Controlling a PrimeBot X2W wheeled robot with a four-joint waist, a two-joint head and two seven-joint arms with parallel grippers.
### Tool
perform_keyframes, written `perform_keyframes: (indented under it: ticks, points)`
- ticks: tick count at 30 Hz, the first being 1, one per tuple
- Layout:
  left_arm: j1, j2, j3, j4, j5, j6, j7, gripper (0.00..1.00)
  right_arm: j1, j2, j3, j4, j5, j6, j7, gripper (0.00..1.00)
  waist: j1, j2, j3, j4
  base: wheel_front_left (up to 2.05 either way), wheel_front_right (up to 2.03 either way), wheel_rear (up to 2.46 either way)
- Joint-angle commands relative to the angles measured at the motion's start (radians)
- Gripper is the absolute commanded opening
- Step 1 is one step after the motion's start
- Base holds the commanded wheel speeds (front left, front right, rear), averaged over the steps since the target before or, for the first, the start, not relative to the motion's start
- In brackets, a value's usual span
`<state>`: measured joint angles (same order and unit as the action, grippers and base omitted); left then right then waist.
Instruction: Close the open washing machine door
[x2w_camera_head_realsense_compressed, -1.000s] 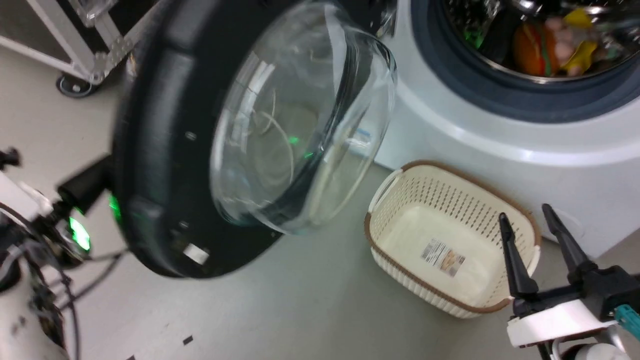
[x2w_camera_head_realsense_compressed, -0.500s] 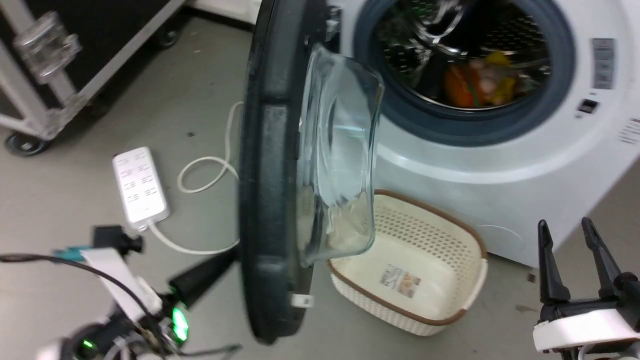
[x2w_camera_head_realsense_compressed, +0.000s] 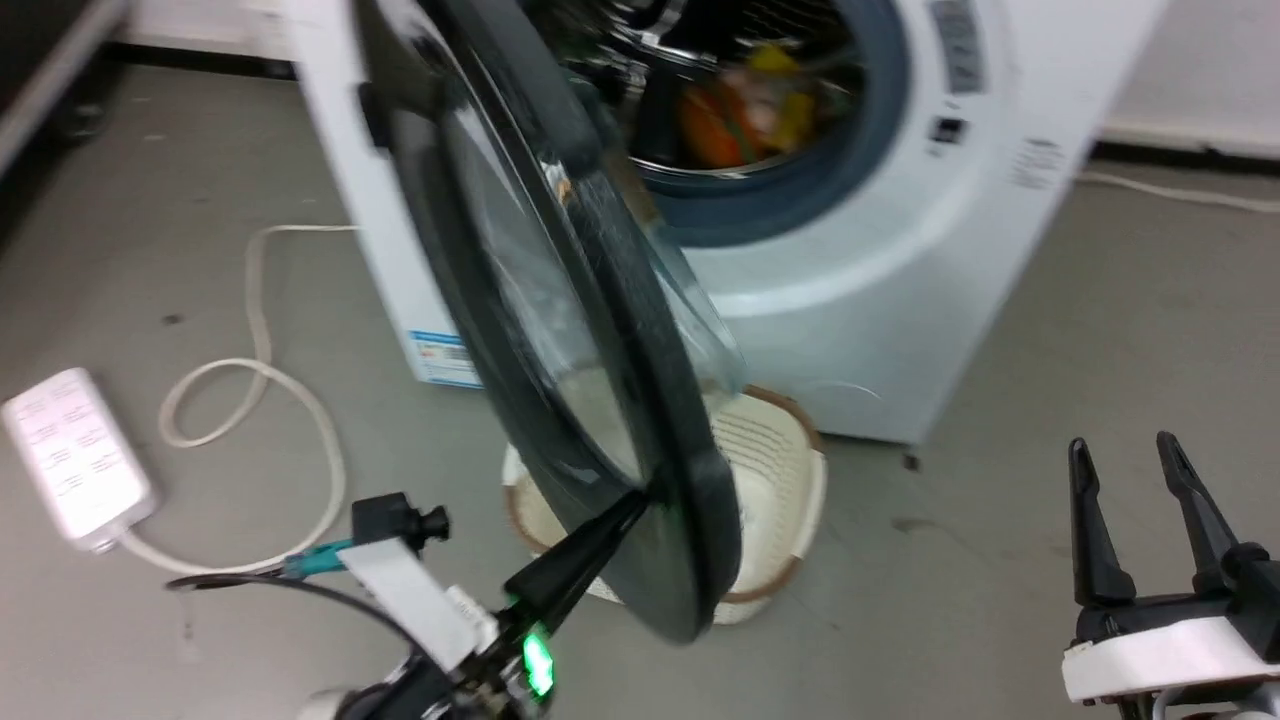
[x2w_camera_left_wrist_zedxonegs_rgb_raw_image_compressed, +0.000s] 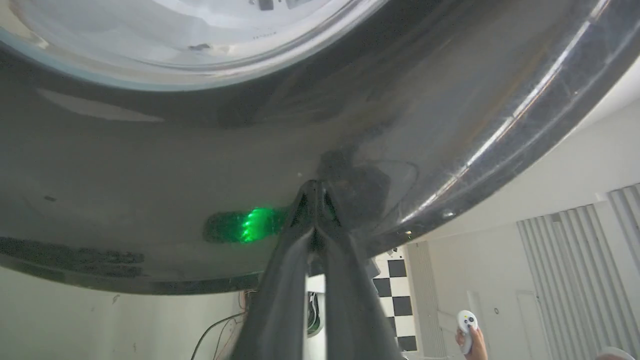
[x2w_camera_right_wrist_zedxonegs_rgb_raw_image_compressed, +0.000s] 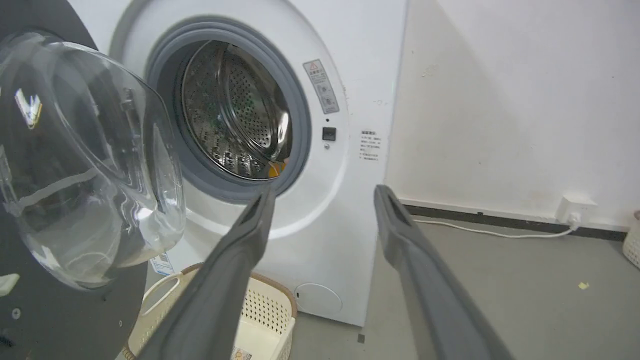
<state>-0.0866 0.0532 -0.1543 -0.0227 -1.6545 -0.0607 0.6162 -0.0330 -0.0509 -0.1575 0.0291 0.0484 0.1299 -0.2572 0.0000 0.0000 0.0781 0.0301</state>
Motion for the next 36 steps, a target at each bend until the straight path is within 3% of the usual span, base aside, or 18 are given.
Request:
perform_keyframes:
  ticks: [1,10,16,20,28,33,36]
  points:
    - [-0.04,-0.003,-0.034,0.02,-0.018,-0.017,-0.043,0.0,-0.01,0.001,0.001,-0.006,-0.005,0.001,-0.005,1.0,0.0,0.0,0.054,-0.093,0.0,0.0,0.0]
    - [-0.273,-0.003,-0.164,0.166,-0.048,-0.052,-0.306,0.0,-0.041,0.001,0.017,-0.009,0.029,0.001,-0.005,1.0,0.0,0.0,0.163,-0.277,0.0,0.0,0.0]
    - [-0.45,-0.003,-0.152,0.299,-0.092,-0.061,-0.493,0.0,-0.061,0.001,0.049,0.007,0.063,0.001,-0.005,1.0,0.0,0.0,0.204,-0.382,0.0,0.0,0.0]
    - [-0.546,-0.003,-0.143,0.401,-0.103,-0.065,-0.558,0.0,-0.065,0.001,0.061,0.009,0.076,0.001,-0.005,1.0,0.0,0.0,0.203,-0.41,0.0,0.0,0.0]
    - [-0.573,-0.003,-0.184,0.467,-0.149,-0.069,-0.572,0.0,-0.049,0.001,0.06,0.003,0.073,0.001,-0.005,1.0,0.0,0.0,0.157,-0.356,0.0,0.0,0.0]
    - [-0.45,0.002,-0.203,0.367,-0.116,-0.07,-0.555,0.0,-0.026,0.001,0.063,-0.004,0.051,0.001,-0.005,1.0,0.0,0.0,0.094,-0.274,0.0,0.0,0.0]
    - [-0.349,0.045,-0.232,0.259,-0.023,-0.07,-0.557,0.0,-0.008,0.001,0.066,-0.006,0.036,0.001,-0.005,1.0,0.0,0.0,0.051,-0.216,0.0,0.0,0.0]
